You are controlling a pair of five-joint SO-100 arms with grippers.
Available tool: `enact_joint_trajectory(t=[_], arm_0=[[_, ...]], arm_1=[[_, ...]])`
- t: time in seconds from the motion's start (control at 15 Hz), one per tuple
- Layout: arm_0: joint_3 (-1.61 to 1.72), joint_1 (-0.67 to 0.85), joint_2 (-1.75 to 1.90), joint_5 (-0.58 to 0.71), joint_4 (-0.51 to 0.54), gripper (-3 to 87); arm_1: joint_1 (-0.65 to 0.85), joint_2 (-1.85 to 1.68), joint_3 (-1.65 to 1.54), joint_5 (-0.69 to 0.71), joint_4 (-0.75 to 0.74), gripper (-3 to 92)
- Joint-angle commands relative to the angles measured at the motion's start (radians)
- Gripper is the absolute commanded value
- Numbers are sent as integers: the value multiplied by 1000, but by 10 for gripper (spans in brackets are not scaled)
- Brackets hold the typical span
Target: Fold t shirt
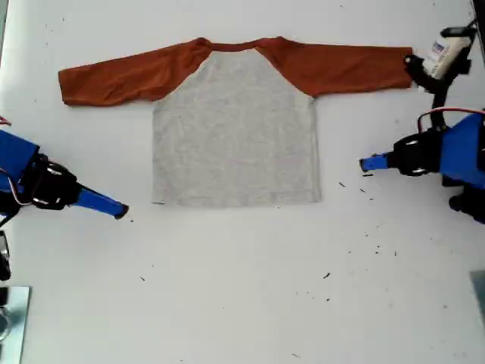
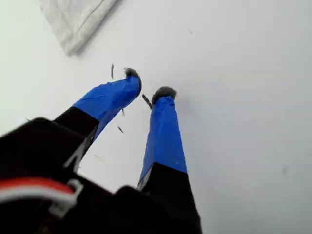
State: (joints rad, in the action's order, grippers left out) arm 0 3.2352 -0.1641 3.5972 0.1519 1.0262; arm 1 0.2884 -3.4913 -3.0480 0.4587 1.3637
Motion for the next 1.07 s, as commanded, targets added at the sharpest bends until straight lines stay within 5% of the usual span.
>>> enact_joint_trajectory(t=[0.0, 0.27, 0.4, 0.67, 1.0], arm_0=[[12, 43, 6, -78, 0, 111], [11, 110, 8, -130, -3, 123], [11, 178, 8, -140, -2, -2], [11, 83, 8, -118, 2, -3], [11, 129, 8, -94, 2, -3]], arm_1=[[-54, -9, -55, -198, -21, 86], [-58, -11, -58, -215, -32, 39], [-54, -11, -61, -172, -74, 37], [-25, 41, 86, -184, -78, 34], [543, 928, 1166, 394, 227, 34]])
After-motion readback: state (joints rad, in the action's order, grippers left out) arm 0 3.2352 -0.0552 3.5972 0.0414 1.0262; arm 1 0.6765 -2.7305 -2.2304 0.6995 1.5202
